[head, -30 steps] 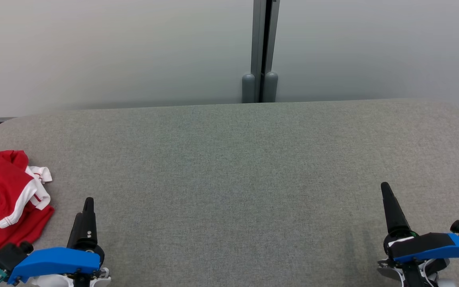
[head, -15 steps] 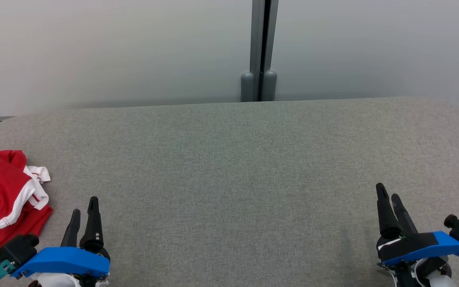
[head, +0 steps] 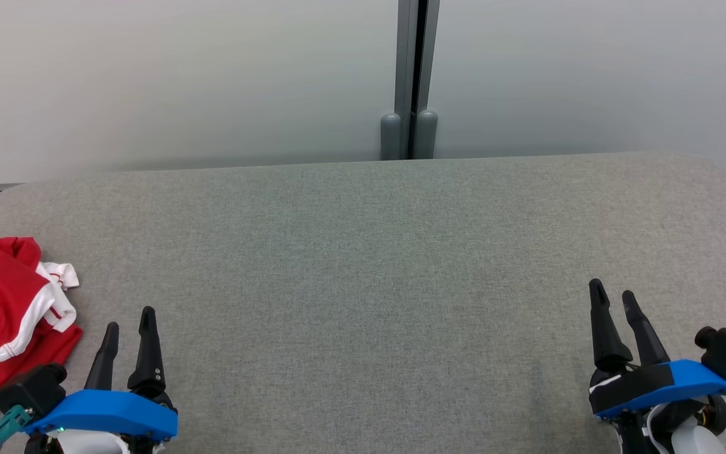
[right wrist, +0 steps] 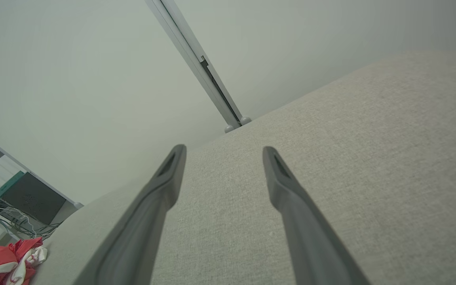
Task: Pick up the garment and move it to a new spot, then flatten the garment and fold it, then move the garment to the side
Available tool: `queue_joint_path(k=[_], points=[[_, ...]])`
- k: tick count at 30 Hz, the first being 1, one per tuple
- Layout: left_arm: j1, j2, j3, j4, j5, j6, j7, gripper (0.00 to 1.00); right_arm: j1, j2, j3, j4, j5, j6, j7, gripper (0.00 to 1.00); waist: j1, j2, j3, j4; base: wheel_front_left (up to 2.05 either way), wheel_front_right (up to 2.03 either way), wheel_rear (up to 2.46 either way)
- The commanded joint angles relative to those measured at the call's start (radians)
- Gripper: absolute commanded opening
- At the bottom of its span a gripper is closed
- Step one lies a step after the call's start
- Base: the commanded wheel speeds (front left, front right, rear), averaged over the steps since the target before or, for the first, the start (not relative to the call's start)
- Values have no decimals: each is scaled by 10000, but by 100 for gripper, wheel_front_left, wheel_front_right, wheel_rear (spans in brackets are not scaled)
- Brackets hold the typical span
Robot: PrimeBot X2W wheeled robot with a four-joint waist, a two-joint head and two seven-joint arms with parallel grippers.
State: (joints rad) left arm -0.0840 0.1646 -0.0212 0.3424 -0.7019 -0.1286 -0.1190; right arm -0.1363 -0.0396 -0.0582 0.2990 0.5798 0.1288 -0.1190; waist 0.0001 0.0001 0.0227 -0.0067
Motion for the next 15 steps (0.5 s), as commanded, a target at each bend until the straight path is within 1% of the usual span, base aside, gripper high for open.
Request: queue_joint_path(k=[1, 10, 15], points=[[-95, 98, 3, -13, 394, -19, -123, 100, -65, -88, -11, -24, -441, 17, -125, 100, -1, -1, -18, 2, 0, 0, 0], [37, 97, 10, 378, 1429, -22, -373, 100, -69, -97, -74, 403, -1618, 19, -377, 100, -1, -1, -70, -4, 0, 0, 0], [58, 93, -14, 497, 1825, -23, -475, 100, -47, -101, -134, 460, -2064, 20, -479, 100, -1, -1, -107, 1, 0, 0, 0]])
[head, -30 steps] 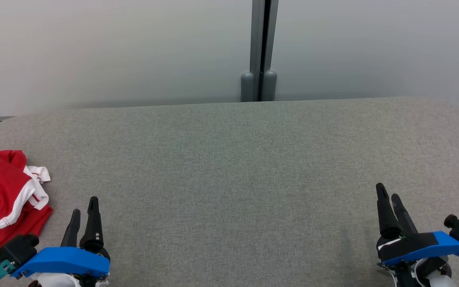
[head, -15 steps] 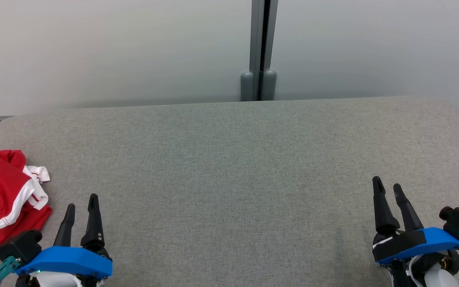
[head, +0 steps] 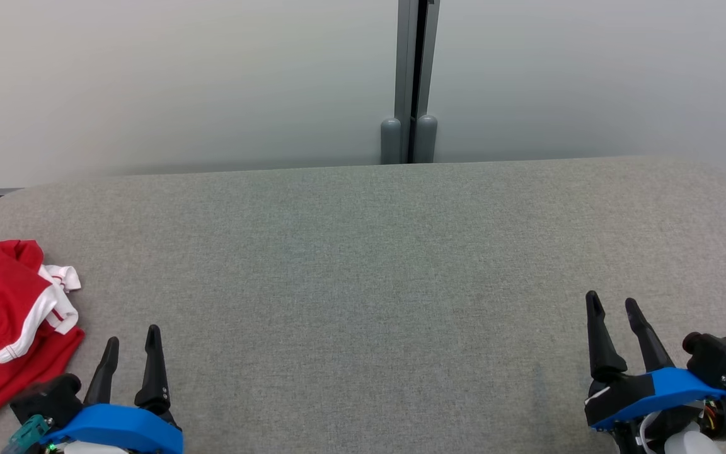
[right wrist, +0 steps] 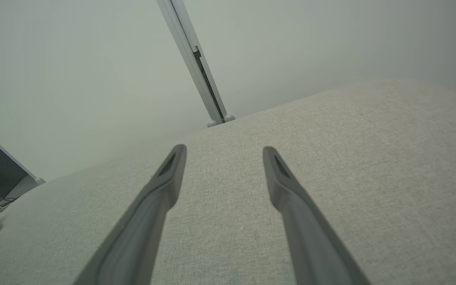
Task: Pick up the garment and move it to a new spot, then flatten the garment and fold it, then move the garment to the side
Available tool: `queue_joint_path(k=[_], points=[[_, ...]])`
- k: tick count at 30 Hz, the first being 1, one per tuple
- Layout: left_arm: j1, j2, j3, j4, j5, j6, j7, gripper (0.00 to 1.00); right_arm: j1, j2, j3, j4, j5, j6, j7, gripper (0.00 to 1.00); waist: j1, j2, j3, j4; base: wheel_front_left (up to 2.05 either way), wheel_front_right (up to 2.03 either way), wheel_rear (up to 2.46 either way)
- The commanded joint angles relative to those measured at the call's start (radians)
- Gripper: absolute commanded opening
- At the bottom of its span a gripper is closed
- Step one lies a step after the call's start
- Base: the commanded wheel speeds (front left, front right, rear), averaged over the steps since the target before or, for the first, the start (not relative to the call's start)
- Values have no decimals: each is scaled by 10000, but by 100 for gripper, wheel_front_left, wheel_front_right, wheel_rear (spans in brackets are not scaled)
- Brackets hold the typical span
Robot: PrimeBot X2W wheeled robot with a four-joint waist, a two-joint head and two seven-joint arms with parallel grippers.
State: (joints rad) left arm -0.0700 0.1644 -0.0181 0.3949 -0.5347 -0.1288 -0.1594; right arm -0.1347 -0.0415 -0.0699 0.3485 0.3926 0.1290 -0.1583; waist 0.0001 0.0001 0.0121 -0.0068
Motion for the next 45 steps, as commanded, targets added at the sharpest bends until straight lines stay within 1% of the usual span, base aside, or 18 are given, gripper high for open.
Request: queue_joint_path(k=[1, 12, 27, 40, 45], points=[[-69, 89, -52, 8, 253, -21, -92, 100, -45, -84, -30, -26, -299, 19, -109, 100, -1, -1, -12, 4, 0, 0, 0], [74, -48, -77, 138, 1274, -24, -347, 100, 86, -96, -66, 129, -1380, 21, -363, 100, -1, -1, -132, 3, 0, 0, 0], [122, -142, -283, 689, 2565, -27, -667, 100, 142, -106, 98, 601, -2837, 25, -683, 100, -1, -1, -331, 50, 0, 0, 0], [226, -266, -297, 1016, 3586, -27, -932, 100, 120, -112, -44, 979, -3770, 26, -958, 100, -1, -1, -475, 73, 0, 0, 0], [199, -270, -178, 929, 3887, -29, -1019, 100, 53, -116, -88, 791, -3971, 25, -1036, 100, -1, -1, -429, 89, 0, 0, 0]])
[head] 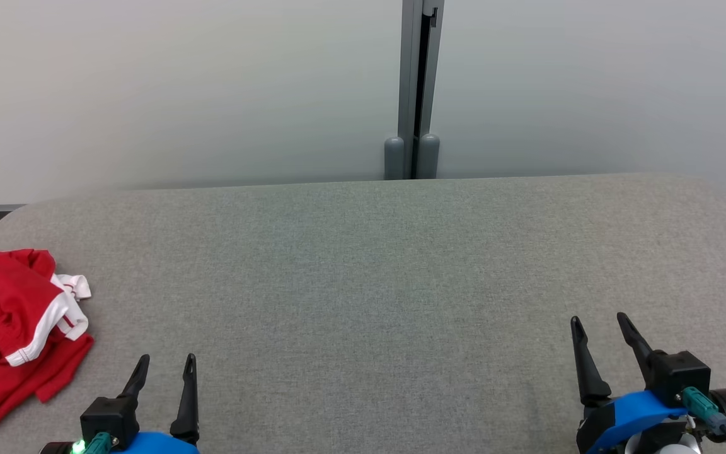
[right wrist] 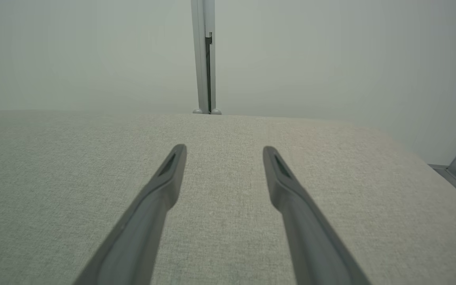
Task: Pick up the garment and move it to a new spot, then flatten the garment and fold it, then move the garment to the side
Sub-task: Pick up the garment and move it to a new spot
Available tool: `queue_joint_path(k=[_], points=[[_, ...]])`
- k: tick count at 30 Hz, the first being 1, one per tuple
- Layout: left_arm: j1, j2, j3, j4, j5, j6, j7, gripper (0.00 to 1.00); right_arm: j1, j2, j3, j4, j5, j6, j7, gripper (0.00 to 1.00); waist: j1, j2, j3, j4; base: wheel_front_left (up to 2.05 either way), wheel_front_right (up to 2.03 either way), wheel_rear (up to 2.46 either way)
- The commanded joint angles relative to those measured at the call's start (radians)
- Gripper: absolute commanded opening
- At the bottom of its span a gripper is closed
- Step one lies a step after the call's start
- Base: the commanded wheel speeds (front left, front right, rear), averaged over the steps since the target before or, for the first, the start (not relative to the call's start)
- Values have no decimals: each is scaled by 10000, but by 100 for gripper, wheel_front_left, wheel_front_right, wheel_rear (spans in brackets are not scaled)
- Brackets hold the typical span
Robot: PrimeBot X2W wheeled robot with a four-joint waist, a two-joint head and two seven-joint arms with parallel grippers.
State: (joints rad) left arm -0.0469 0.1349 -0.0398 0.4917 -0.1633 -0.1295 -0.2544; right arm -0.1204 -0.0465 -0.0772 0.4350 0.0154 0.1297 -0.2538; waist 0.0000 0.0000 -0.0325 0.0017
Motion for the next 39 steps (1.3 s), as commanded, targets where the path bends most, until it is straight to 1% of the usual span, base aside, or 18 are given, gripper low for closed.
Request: queue_joint_path(k=[1, 3, 6, 10, 15, 19, 26, 27, 29, 31, 36, 39], points=[[-44, 33, 71, -77, 227, -21, -81, 100, -94, -66, -18, -118, -255, 18, -91, 100, 0, 0, 34, 15, 0, 0, 0], [-88, 30, 99, -106, 354, -20, -129, 100, -100, -65, -14, -171, -363, 18, -137, 100, 0, 0, 71, 78, 0, 0, 0], [-177, 12, 210, -155, 269, -20, -124, 100, -88, -63, 30, -155, -362, 12, -131, 100, 0, 0, 142, 317, 0, 0, 0], [-220, 50, 340, -128, 198, -20, -122, 100, -44, -61, 194, -126, -395, 12, -126, 100, 0, 0, 235, 950, 0, 0, 0], [-264, 146, 334, -121, 185, -20, -122, 100, -67, -57, 534, 17, -245, 12, -124, 100, 0, 0, 302, 2163, 0, 0, 0], [-267, 251, 95, -130, 162, -20, -121, 100, -213, -61, 748, 154, -55, 12, -124, 100, 0, 0, 330, 3206, 0, 0, 0], [-171, 367, 313, 133, 34, -20, -121, 100, -430, -64, 1047, 281, 168, 12, -126, 100, 0, 0, 380, 4756, 0, 0, 0], [-171, 367, 313, 133, 34, -20, -121, 100, -430, -64, 1047, 281, 168, 12, -126, 100, 0, 0, 380, 4756, 0, 0, 0], [-163, 367, 473, 162, -11, -20, -115, 100, -464, -64, 1161, 327, 185, 12, -124, 100, 0, 0, 435, 5124, 0, 0, 0], [-128, 347, 753, 90, -66, -19, -113, 100, -658, -64, 1427, 436, 170, 11, -124, 100, 0, 0, 598, 5248, 0, 0, 0], [1, 320, 1369, 18, -162, -17, -113, 100, -1207, -58, 1942, 727, 170, 12, -124, 100, 0, 0, 886, 5404, 0, 0, 0], [-19, 273, 1479, -19, -184, -19, -113, 100, -1423, -69, 2057, 878, 114, 11, -124, 100, 0, 0, 1001, 5432, 0, 0, 0]])
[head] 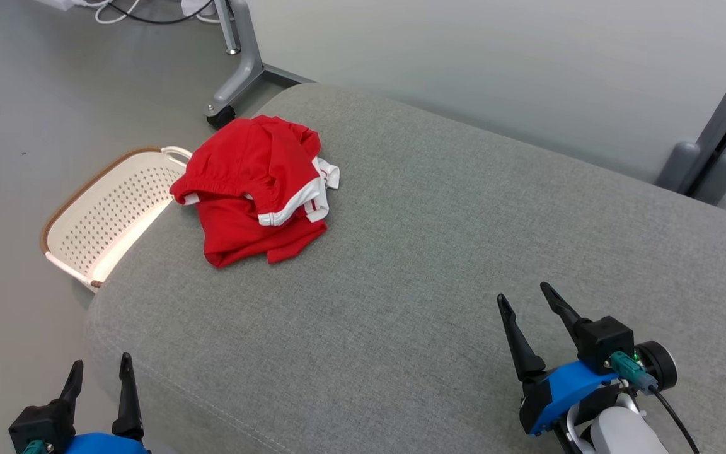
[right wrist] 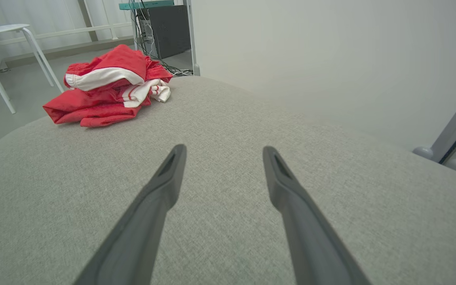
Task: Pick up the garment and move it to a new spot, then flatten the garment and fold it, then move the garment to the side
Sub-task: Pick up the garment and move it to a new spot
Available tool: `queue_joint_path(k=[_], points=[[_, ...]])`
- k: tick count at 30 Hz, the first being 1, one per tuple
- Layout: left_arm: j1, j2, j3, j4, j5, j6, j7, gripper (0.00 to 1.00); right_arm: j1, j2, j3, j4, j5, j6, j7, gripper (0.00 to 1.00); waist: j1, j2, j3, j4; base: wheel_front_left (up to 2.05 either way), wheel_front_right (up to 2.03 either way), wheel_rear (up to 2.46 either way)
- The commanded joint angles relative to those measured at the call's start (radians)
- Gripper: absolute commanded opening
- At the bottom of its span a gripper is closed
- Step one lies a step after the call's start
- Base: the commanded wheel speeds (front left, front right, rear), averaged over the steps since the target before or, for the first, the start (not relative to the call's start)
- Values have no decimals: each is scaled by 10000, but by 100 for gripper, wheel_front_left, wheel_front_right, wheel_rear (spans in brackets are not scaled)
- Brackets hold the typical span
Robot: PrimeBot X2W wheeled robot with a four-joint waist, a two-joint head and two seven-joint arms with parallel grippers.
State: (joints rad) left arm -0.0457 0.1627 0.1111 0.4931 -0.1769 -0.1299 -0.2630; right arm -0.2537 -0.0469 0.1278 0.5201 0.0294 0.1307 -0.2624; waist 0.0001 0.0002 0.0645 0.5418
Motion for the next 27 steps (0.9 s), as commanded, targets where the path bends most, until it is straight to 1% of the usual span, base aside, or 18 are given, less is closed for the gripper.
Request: queue_joint_path(k=[1, 6, 11, 15, 18, 22, 27], points=[[-37, 0, -10, -18, -51, -15, -27, 100, -126, -58, 33, 42, -44, 3, -38, 100, -1, -2, 59, 32, 0, 0, 0], [-365, 117, -245, 181, -119, -15, -27, 100, -125, -58, -82, 31, -160, 3, -38, 100, -1, -2, 175, -27, 0, 0, 0], [-923, 374, -819, 648, -458, -15, -27, 100, 167, -58, -468, -157, -113, 3, -38, 100, -1, -2, 310, -125, 0, 0, 0], [-1572, 653, -1163, 969, -1146, -15, -27, 100, -45, -65, -304, -375, -315, 1, -38, 100, -1, -2, 746, -566, 0, 0, 0], [-2079, 1110, -1434, 1200, -1812, -12, -28, 100, -237, -61, -115, -516, -453, 1, -38, 100, -1, -2, 1174, -924, 0, 0, 0], [-2886, 1561, -1933, 1357, -2679, -13, -27, 100, -521, -62, 78, -776, -679, 1, -38, 100, -1, -2, 1773, -1366, 0, 0, 0], [-3764, 2261, -2766, 1427, -3750, -13, -27, 100, -842, -62, 307, -1151, -907, 3, -38, 100, -1, -2, 2536, -1882, 0, 0, 0]])
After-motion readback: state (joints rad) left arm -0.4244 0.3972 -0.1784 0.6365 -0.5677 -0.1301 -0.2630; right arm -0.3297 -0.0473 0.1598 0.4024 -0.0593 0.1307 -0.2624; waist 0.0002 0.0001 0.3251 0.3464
